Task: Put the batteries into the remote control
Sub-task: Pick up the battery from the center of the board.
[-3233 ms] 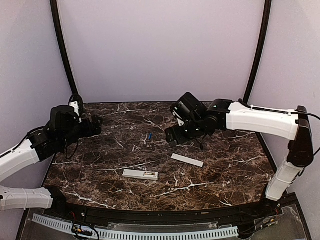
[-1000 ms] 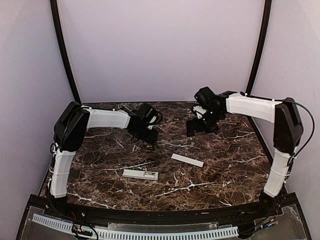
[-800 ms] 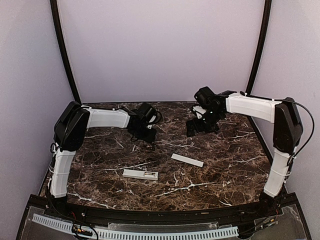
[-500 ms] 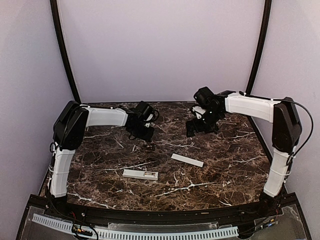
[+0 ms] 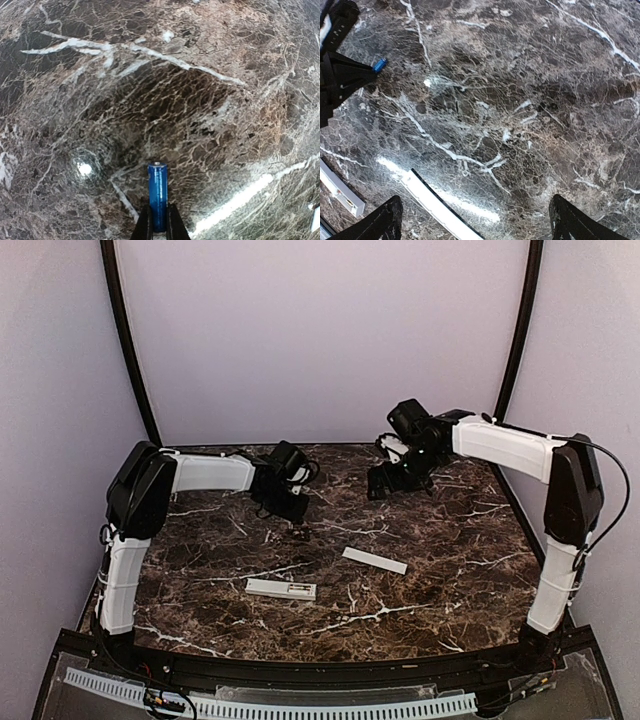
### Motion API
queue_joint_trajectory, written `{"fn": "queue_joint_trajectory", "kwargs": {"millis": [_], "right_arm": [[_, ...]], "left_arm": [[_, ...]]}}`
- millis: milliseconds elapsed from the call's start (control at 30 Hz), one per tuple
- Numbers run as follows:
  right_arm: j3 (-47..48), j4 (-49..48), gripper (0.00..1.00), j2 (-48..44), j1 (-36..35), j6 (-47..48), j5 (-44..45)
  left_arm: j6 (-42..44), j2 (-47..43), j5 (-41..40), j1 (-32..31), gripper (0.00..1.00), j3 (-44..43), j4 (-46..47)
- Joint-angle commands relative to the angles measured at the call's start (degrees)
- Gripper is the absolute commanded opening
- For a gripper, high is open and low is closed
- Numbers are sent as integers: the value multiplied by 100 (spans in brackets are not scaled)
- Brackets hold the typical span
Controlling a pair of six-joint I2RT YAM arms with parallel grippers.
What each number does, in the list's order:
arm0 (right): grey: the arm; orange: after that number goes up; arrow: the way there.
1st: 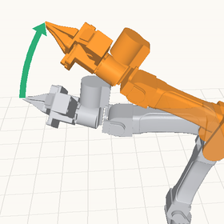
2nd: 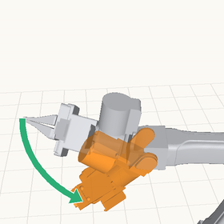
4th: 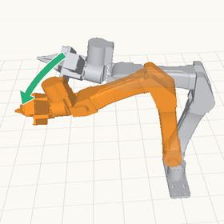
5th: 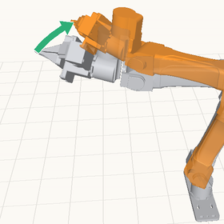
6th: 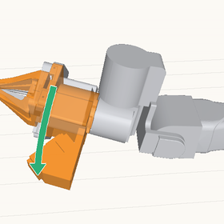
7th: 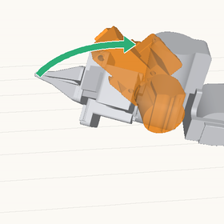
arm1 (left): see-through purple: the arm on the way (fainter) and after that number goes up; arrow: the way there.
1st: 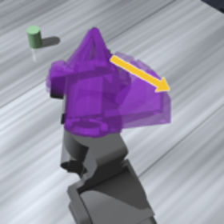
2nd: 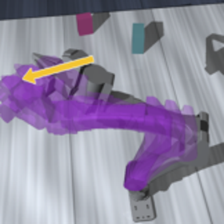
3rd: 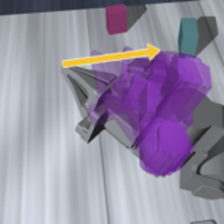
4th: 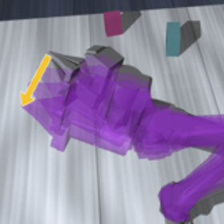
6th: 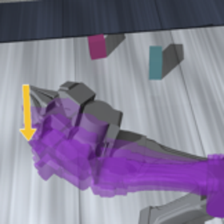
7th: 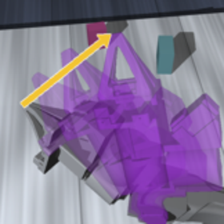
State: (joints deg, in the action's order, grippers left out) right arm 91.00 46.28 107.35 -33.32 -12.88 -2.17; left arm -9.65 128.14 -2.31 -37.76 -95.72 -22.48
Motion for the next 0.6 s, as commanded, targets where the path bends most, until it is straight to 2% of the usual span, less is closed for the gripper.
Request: {"fn": "queue_joint_trajectory", "kwargs": {"millis": [0,133,233,400,533,567], "right_arm": [[222,-262,99,-189,-16,196,-376],[255,-534,99,-430,-4,271,-851],[382,-740,99,-591,56,361,-1208],[771,-1032,98,-794,328,271,-1944],[881,-1575,94,-1166,564,-36,-2706],[843,-1791,92,-1312,579,-54,-2934]], "left_arm": [[197,-322,669,38,0,-118,-327],[216,-536,1178,52,0,-202,-388],[-108,-791,1708,126,0,-439,-311],[-352,-1373,2117,150,0,-457,462],[73,-2032,2254,36,0,-265,1340],[176,-2305,2281,3,0,-68,1804]]}}
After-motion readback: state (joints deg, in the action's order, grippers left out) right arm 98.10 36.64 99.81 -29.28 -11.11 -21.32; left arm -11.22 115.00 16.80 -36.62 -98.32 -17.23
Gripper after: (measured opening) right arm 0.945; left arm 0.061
